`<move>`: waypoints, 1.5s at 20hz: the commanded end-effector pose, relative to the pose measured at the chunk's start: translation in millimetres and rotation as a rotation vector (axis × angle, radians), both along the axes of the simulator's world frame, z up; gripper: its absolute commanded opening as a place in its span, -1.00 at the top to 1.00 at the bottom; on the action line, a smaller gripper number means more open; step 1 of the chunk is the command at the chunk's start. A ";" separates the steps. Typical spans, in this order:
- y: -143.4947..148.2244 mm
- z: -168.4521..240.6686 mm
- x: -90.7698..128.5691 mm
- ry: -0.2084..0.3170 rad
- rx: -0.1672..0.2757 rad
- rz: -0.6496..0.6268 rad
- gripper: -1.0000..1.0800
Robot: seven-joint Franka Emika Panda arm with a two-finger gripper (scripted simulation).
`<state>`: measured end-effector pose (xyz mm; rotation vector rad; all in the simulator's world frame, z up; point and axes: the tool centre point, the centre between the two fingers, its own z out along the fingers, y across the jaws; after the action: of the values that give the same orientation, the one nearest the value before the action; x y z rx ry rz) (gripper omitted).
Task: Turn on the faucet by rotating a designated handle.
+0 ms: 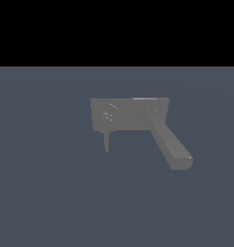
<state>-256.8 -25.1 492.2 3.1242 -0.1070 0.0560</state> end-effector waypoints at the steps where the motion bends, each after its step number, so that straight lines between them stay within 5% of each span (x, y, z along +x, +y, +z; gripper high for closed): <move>1: 3.8 -42.5 -1.4 0.096 -0.007 0.000 0.12; 2: 12.8 -58.0 9.4 0.121 -0.027 0.018 0.07; 3: 23.6 -75.5 19.3 0.117 0.024 -0.026 -0.12; 4: 37.1 -97.5 25.0 0.146 0.002 0.018 -0.16; 5: 34.0 -124.1 25.6 0.183 0.024 -0.059 -0.09; 6: 48.6 -138.1 31.9 0.194 0.014 -0.046 0.20; 7: 55.2 -159.9 32.7 0.224 0.037 -0.049 -0.23; 8: 43.8 -187.8 26.6 0.261 0.050 -0.141 0.00; 9: 40.6 -189.1 27.8 0.265 0.051 -0.150 0.00; 10: 53.6 -204.4 30.6 0.278 0.045 -0.168 0.63; 11: 8.4 -190.9 75.0 0.220 0.039 -0.250 -0.61; 12: -0.8 -182.5 66.9 0.192 0.036 -0.290 -0.61; 13: 31.9 -219.9 53.3 0.254 -0.009 -0.239 -0.18; 14: 41.6 -237.9 52.6 0.276 0.023 -0.284 -0.33; 15: 30.9 -228.6 79.6 0.218 -0.001 -0.283 -0.57; 16: 43.3 -228.6 97.9 0.199 0.066 -0.337 -0.23; 17: 9.9 -245.6 100.5 0.193 -0.013 -0.370 -0.37; 18: 58.0 -253.1 111.0 0.188 0.031 -0.353 -0.53; 19: 43.5 -262.1 121.5 0.171 0.019 -0.407 -0.44; 20: -1.0 -264.7 138.2 0.133 -0.023 -0.459 -0.84; 21: -6.7 -277.9 142.3 0.136 0.007 -0.515 -0.69; 22: 51.4 -310.3 121.6 0.202 0.019 -0.439 -0.77; 24: 45.0 -332.9 112.5 0.222 0.011 -0.462 -0.80; 25: 52.5 -325.7 167.6 0.164 0.053 -0.533 -0.48; 26: 36.3 -313.6 160.9 0.135 0.074 -0.567 -0.48; 28: 49.6 -332.3 156.3 0.150 0.026 -0.449 -0.58; 29: 77.2 -340.8 165.5 0.150 0.085 -0.483 -0.20; 30: 47.2 -349.7 177.1 0.122 0.044 -0.454 -0.74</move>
<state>-90.9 30.0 154.3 3.0475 -0.8334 -0.1726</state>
